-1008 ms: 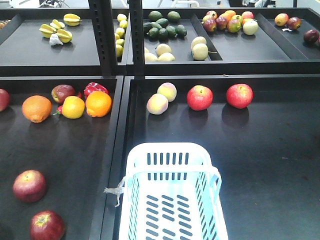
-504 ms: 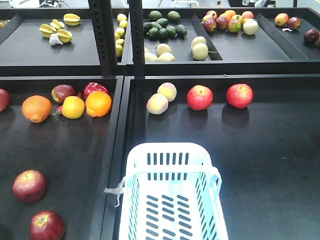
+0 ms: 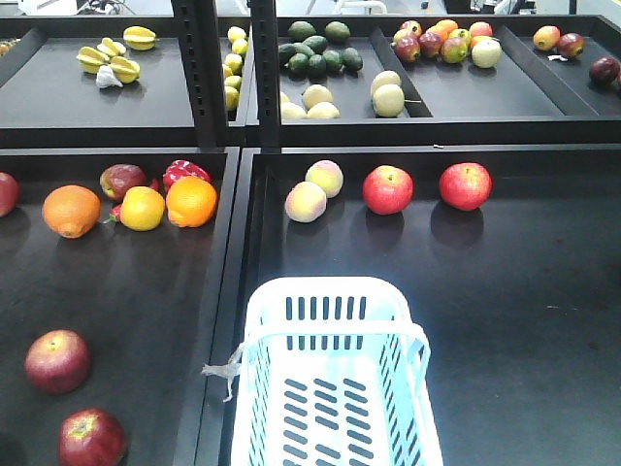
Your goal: Pick three apples into basket with both arms
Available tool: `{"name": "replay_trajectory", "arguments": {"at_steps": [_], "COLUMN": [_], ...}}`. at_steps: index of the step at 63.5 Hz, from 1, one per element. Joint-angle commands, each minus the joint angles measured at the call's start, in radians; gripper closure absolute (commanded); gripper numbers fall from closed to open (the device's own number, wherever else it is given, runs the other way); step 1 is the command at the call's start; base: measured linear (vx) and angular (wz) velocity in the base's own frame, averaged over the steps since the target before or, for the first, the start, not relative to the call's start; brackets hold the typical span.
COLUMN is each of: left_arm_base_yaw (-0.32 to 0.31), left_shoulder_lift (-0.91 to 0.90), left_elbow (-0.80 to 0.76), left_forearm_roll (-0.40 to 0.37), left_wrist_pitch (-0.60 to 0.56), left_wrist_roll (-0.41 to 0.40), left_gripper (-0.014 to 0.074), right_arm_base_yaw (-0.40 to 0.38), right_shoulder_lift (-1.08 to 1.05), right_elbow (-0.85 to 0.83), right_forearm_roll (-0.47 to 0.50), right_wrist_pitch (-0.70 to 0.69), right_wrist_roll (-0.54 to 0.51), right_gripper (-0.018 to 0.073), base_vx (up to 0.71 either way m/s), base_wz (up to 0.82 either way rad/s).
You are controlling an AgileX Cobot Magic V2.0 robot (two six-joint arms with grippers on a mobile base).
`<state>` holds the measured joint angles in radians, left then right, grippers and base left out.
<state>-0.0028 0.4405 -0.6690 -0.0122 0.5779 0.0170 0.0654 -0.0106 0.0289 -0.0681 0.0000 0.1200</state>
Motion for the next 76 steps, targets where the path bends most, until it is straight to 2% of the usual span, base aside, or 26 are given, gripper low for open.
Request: {"name": "replay_trajectory", "arguments": {"at_steps": [1,7,16,33,41,58,62,67,72,76], "left_arm_base_yaw": [0.002,0.002,0.002,0.002,0.002,0.002,0.002,0.001,-0.023,-0.061], "left_shoulder_lift": [0.106,0.177,0.245,0.260,0.260,0.262,0.272,0.294,0.316,0.337], "left_elbow": [-0.091,-0.136,-0.149,-0.149,-0.149,-0.149,-0.149,-0.149,-0.149,-0.149], "left_forearm_roll": [-0.006,-0.006,-0.006,-0.011,-0.035,-0.044,-0.044,-0.074,-0.165,-0.267], "left_wrist_pitch": [0.035,0.131,0.203,0.224,0.234,0.231,0.216,0.204,0.193,0.185], "left_wrist_roll": [0.042,0.070,0.079,0.078,0.079,0.086,0.091,0.170,0.294,0.432], "left_gripper": [0.0603,0.0603,0.0603,0.0569,0.0456,0.0011,-0.0055,-0.0112,-0.0120,-0.0114], "right_arm_base_yaw": [-0.005,-0.005,-0.005,-0.005,-0.005,-0.005,-0.005,-0.005,-0.005,-0.005], "right_shoulder_lift": [-0.011,-0.011,-0.011,-0.011,-0.011,-0.011,-0.011,-0.011,-0.011,-0.011], "right_elbow": [0.014,0.014,0.014,0.014,0.014,0.014,0.014,0.014,0.014,0.014], "right_forearm_roll": [-0.007,-0.007,-0.007,-0.007,-0.007,-0.007,-0.007,-0.007,-0.007,-0.007], "right_wrist_pitch": [-0.069,-0.069,-0.069,-0.069,-0.069,-0.069,-0.069,-0.069,-0.069,-0.069], "right_wrist_roll": [-0.001,-0.001,-0.001,-0.001,-0.001,-0.002,-0.002,-0.002,-0.002,-0.002], "right_gripper": [0.0568,0.0568,0.0568,0.0568,0.0568,0.0568,0.0568,0.0568,0.0568,0.0568], "base_vx": [0.00,0.00,0.00,0.00,0.00,0.00,0.00,0.00,0.00,0.00], "base_wz": [0.00,0.00,0.00,0.00,0.00,0.00,0.00,0.00,0.00,0.00]}}
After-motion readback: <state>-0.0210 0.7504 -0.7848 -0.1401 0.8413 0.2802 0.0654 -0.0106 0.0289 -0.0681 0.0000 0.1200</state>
